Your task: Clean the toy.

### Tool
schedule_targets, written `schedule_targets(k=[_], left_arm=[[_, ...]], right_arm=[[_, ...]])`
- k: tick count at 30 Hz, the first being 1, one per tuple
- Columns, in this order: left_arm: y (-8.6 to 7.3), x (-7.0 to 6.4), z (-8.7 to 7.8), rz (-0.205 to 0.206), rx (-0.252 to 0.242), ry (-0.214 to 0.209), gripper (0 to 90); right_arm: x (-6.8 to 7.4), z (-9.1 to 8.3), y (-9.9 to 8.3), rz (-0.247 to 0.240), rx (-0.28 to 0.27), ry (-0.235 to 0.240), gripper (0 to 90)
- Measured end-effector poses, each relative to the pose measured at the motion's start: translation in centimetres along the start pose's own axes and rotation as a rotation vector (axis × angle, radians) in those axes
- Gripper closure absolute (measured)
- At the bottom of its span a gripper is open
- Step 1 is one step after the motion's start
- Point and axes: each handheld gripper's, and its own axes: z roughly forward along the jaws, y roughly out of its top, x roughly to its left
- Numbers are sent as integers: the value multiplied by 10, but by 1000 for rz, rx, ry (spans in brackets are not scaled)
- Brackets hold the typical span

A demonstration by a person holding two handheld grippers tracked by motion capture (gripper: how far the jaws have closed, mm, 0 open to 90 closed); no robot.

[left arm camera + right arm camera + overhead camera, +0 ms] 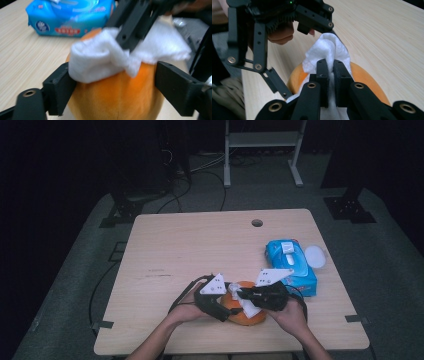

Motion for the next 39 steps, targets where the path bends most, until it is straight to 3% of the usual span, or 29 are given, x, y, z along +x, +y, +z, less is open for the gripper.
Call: schedule_targets(k=[6,9,12,15,17,24,28,33,36,39], left_arm=[[-13,11,-6,-22,24,-12,224],[-10,10,-6,-20,19,-8,199],[0,6,-5,-9,-28,3,138],[0,3,-1,35,0,11,204],[-4,5,-3,20,7,1,257],[-15,16,-8,-28,13,-8,305],[-12,15,-8,-17,24,-13,294],[1,4,-6,16,16,-17,227],[-1,4,-6,30,33,-9,274],[-4,7,-8,23,46,-6,320]], right_arm=[[-20,-10,-15,54,18,-43,834],[-29,-14,-23,118,-3,-16,833],[-22,-12,-20,95,-9,-37,834],[-13,-9,-14,64,-14,-24,833],[-11,-8,-13,40,-3,-28,833],[-24,-15,-24,103,-6,-28,832],[-20,-14,-22,94,-8,-42,833],[-5,-4,-10,58,-22,4,830],[2,2,-6,22,-11,5,830],[-3,-1,-8,34,-7,2,831]])
